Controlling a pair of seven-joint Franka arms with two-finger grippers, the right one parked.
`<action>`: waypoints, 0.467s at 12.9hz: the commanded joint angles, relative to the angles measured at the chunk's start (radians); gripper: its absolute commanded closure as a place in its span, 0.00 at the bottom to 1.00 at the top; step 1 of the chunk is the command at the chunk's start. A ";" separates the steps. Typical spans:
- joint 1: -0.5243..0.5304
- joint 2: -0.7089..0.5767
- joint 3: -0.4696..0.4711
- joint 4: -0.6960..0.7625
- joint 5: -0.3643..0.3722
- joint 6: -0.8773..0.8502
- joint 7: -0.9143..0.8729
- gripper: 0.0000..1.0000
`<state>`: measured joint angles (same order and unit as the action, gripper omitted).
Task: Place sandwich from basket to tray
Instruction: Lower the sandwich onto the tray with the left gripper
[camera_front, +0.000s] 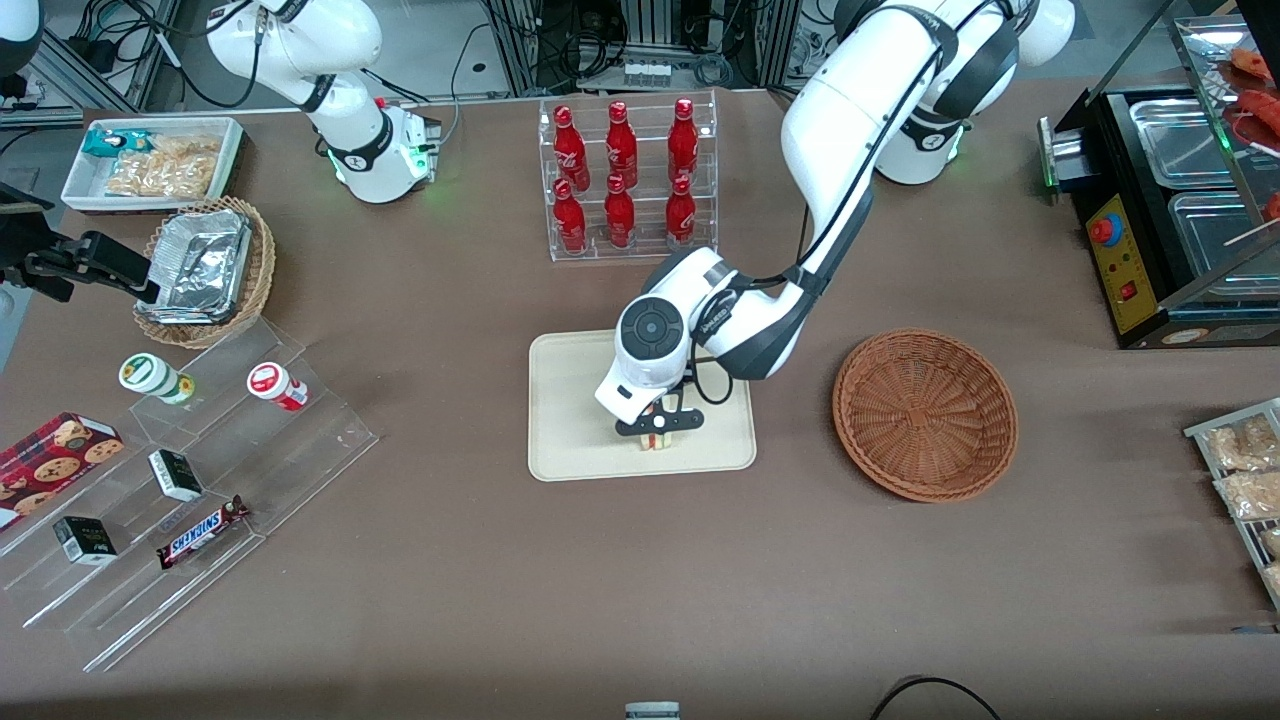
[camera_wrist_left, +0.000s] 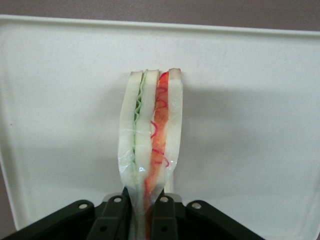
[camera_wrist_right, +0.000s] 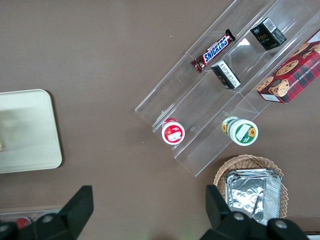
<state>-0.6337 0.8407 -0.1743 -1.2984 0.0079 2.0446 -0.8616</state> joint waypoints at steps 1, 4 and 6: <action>-0.011 0.012 0.007 0.034 -0.006 0.003 -0.025 0.00; -0.009 -0.037 0.010 0.033 0.009 -0.009 -0.022 0.00; 0.002 -0.096 0.015 0.024 0.009 -0.075 -0.013 0.00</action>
<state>-0.6321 0.8160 -0.1719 -1.2611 0.0094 2.0326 -0.8668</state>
